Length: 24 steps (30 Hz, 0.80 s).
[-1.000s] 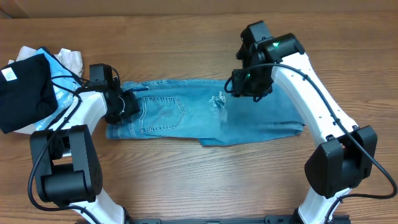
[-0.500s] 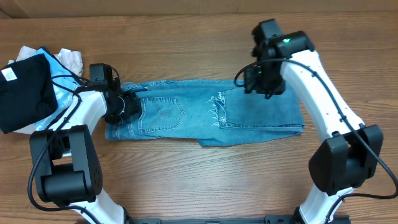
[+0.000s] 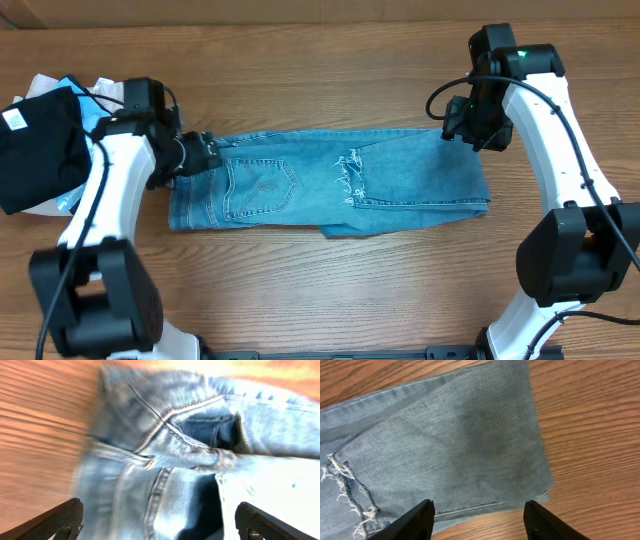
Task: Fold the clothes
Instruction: 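Lift the waistband with the left gripper and fold it rightward over the legs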
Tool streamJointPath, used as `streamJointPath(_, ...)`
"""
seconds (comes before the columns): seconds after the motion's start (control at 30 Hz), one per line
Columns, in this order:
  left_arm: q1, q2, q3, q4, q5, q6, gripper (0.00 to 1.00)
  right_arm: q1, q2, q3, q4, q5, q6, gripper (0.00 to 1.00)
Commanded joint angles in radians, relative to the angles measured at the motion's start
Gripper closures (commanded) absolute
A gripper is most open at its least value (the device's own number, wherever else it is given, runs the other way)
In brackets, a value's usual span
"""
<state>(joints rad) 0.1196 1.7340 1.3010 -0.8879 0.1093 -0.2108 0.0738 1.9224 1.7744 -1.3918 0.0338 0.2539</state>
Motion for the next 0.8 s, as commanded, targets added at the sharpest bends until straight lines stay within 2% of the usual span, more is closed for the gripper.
streamJointPath(0.0,0.01,-0.055,0.023,-0.014,-0.083,0.016,0.0,-0.002,0.004,-0.002,0.002,0.01,0.005,0.39)
streamJointPath(0.33,0.051,0.034,-0.016,0.016,-0.079,0.017,0.0,-0.002,0.004,-0.002,-0.004,0.01,0.005,0.39)
streamJointPath(0.47,0.063,0.114,-0.016,0.029,0.022,0.053,0.0,-0.002,0.004,-0.002,-0.005,0.01,0.005,0.39)
streamJointPath(0.77,0.064,0.25,-0.017,0.036,0.033,0.065,0.0,-0.002,0.004,-0.002,-0.005,0.01,0.005,0.39)
